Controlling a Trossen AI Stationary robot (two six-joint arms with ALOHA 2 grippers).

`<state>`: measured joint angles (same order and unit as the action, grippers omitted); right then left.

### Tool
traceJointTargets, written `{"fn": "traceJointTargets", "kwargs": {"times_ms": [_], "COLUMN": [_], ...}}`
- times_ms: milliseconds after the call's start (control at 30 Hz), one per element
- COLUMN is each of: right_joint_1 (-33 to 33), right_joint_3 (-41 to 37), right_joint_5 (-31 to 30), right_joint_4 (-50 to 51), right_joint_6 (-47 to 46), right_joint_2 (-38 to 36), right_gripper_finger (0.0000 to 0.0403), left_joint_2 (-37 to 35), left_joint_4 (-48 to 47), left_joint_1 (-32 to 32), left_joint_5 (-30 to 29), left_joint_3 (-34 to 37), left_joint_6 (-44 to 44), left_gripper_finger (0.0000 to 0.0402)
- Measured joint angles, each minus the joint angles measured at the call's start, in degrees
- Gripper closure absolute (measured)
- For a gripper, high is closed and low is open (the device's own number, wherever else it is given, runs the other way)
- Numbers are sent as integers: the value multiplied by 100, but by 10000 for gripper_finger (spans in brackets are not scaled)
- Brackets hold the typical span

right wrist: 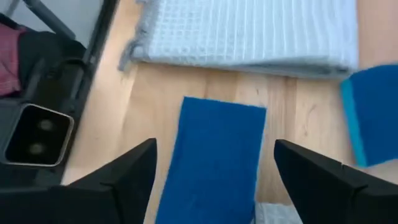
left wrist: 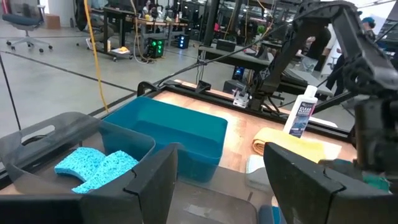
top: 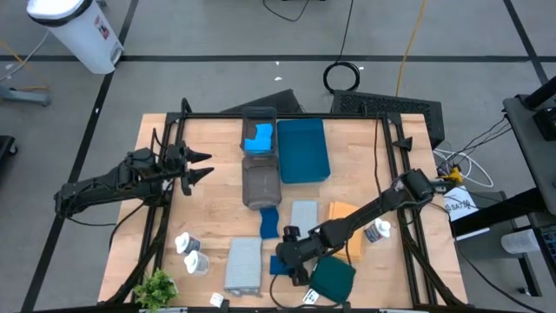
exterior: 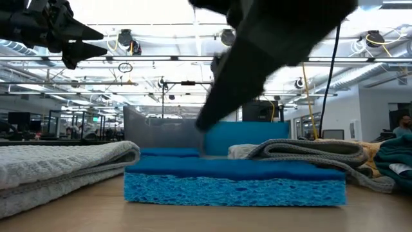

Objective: Pick & Place Kitchen Items
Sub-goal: Put the blue sponge into the top black bin

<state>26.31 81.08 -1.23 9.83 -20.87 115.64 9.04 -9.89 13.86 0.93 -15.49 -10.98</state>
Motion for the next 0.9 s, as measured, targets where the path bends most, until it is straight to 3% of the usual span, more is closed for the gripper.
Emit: {"fn": "traceJointTargets", "kwargs": {"times_ms": [267, 433, 900], "right_joint_1": [-55, -127, -240], "right_joint_3": [20, 25, 4], "right_joint_5": [442, 542, 628], "right_joint_4": [-228, -206, -188], "right_joint_6": [-67, -50, 94], "right_joint_2": [536, 591, 463], "right_gripper_finger": [116, 146, 371], "left_joint_2": [0, 1, 0], "left_joint_4": [-5, -9, -9], "left_joint_1": [-1, -1, -1], "left_joint_5": [0, 0, 0], "left_joint_3": [0, 0, 0], "left_joint_6": [0, 0, 33], "left_gripper_finger": [156, 155, 156]}}
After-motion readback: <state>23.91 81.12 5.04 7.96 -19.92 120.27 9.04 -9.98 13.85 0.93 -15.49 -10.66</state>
